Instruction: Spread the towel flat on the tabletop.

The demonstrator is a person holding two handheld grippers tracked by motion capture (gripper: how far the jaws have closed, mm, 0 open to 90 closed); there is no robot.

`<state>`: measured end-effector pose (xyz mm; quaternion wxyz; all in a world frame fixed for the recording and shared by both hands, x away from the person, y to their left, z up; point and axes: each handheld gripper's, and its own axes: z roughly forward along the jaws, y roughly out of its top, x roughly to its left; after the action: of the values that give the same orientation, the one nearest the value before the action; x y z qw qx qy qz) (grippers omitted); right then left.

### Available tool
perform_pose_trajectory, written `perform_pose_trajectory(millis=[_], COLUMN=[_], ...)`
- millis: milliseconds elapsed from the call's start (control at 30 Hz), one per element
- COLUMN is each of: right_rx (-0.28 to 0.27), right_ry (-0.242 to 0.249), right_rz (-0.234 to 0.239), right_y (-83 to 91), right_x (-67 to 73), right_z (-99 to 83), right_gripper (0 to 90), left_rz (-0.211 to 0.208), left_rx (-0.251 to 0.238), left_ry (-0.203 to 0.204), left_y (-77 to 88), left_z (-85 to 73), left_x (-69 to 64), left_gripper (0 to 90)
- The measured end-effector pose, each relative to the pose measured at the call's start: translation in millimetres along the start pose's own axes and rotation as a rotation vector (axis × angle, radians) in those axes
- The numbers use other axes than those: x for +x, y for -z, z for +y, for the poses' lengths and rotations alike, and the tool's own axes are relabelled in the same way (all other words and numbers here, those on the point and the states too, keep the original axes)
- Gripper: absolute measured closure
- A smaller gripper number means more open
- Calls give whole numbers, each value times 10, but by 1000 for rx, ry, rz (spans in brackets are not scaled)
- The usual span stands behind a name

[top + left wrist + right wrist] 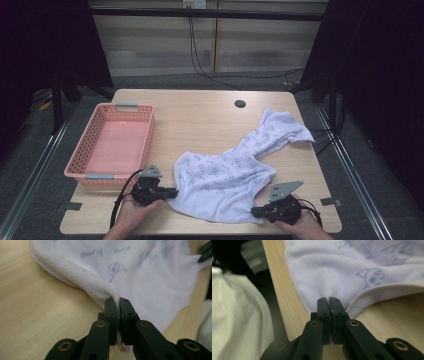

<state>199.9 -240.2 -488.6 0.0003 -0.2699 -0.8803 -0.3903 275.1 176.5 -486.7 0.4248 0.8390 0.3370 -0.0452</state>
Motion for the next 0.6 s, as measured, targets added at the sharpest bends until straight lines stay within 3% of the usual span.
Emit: perform_pose_trajectory(millis=[67,100,133,167,200,233,267,300,333,367,400,433,467,500,567,600], right_rx=[-59,-59,-123,-123,-193,-193,-250,-250,-330,-330,-396,-396,-451,-451,-495,-527], right_ry=[-35,-35,-68,-68,-88,-88,-93,-93,-101,-101,-90,-90,-92,-92,-84,-86], right_rz=[-5,-5,-29,-29,-40,-40,-74,-74,-85,-85,-123,-123,-143,-143,-169,-207], right_y=[101,101,234,234,388,388,553,553,739,739,950,950,1104,1104,1255,1376], right_x=[-64,-64,-132,-132,-203,-203,-266,-266,-336,-336,-423,-423,-509,-509,-588,-669], right_z=[32,32,80,80,151,151,274,274,436,436,644,644,803,803,987,1167], right_gripper=[885,885,886,886,887,887,888,888,888,888,889,889,889,889,889,890], left_rz=[12,12,16,16,14,14,23,23,29,28,24,28,32,38,49,61], left_rx=[-47,-47,-87,-87,-129,-129,-170,-170,-191,-216,-248,-267,-287,-306,-335,-357], left_ry=[6,6,7,7,7,7,-6,-6,-17,-27,-33,-40,-46,-48,-62,-78], left_y=[82,82,166,166,248,248,331,331,384,439,514,558,612,656,725,788], left_z=[58,58,136,136,253,253,421,421,524,638,788,879,998,1114,1336,1543], left_x=[10,10,28,28,44,44,40,40,37,34,31,32,32,28,17,7], left_gripper=[864,865,866,866,866,866,866,866,866,866,866,866,868,868,869,870])
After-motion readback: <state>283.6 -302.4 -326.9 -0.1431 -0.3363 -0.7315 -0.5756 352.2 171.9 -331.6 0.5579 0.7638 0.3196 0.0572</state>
